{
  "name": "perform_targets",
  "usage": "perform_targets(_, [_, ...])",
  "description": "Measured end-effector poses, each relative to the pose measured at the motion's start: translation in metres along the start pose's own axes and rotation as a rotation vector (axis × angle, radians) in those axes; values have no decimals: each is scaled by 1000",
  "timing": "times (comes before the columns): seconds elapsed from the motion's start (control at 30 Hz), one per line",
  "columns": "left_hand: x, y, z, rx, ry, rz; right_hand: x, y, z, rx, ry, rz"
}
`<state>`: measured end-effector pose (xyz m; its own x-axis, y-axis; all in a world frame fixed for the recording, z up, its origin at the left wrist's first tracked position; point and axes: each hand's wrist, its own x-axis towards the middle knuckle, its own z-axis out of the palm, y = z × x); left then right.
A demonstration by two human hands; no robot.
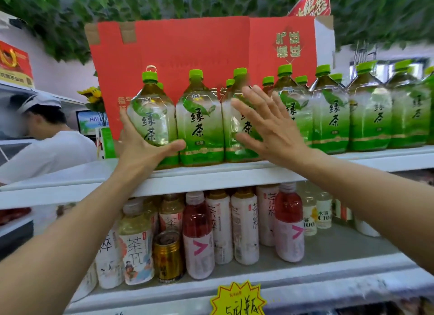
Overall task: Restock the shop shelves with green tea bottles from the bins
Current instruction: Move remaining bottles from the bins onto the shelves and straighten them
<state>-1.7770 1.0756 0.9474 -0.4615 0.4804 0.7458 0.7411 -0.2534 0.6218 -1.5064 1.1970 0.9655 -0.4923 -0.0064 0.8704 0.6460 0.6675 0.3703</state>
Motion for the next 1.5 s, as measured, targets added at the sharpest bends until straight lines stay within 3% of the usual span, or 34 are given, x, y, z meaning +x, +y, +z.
perform_targets(0.17, [-13, 11, 19, 189, 58, 10, -24, 22, -5, -24, -68, 258])
perform_targets(0.37, [-13, 8, 19, 210, 71, 34, -41, 32, -3, 161, -126, 266])
perform_targets(0.6, [-15, 9, 19, 281, 80, 32, -52, 36, -19, 200, -188, 225])
perform_targets(0.73, [-40, 35, 51, 418, 167, 267, -90, 67, -38, 136, -173, 318])
perform_targets(0.87, [-64, 97, 123, 537, -18, 624, -121, 121, -60, 145, -123, 559])
perform_targets(0.97, [-67, 136, 173, 564, -164, 735, -135, 155, -67, 179, -148, 743])
perform_targets(1.1, [-63, 166, 227, 712, -295, 793, -149, 176, -63, 175, -204, 772])
perform_targets(1.5, [-59, 172, 248, 834, -223, 750, -150, 185, -61, 180, -161, 721])
